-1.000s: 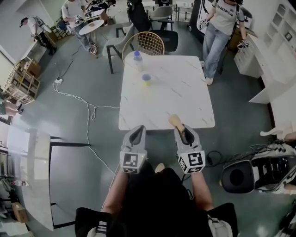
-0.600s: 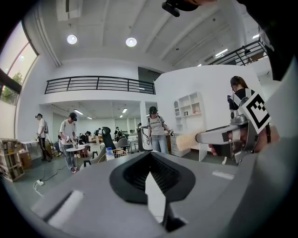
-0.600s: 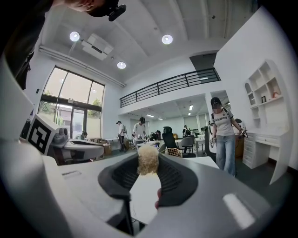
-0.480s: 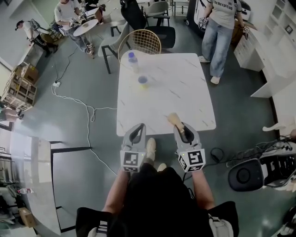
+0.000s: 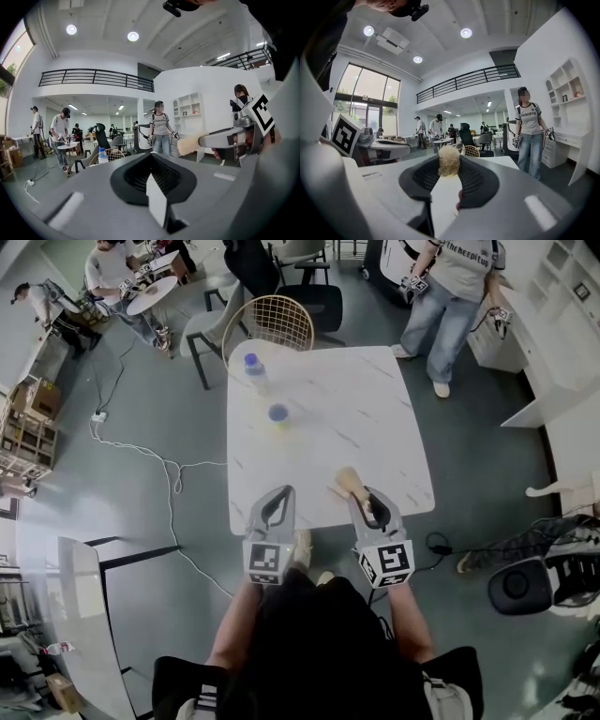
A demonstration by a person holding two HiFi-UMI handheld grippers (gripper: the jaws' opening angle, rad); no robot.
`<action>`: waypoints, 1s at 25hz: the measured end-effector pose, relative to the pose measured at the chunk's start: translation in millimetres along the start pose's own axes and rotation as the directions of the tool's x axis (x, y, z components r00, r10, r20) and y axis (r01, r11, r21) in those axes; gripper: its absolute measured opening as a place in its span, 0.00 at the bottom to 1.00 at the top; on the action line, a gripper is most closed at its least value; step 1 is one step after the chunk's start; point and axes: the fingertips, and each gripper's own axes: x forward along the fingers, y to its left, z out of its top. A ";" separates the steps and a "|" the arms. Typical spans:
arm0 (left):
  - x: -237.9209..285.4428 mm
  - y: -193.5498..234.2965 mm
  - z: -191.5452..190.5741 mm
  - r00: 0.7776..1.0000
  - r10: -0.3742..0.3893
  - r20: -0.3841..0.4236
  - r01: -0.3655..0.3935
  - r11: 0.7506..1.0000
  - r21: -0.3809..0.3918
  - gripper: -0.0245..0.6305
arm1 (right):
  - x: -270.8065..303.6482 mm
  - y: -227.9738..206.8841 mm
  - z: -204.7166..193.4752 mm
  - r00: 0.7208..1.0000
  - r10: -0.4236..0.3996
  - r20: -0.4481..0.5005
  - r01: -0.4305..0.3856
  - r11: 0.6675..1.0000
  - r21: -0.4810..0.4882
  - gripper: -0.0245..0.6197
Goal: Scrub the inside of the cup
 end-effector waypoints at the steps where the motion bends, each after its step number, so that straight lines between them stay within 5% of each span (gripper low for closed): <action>1: 5.4 4.3 0.5 1.000 -0.005 -0.001 0.005 1.000 -0.004 0.05 | 5.9 -1.6 1.6 1.000 -0.005 -0.003 0.005 1.000 0.002 0.21; 25: 99.7 154.2 -32.9 0.999 -0.043 -0.027 0.041 0.998 -0.053 0.05 | 174.2 13.2 8.0 0.995 -0.022 -0.096 0.018 0.999 -0.034 0.21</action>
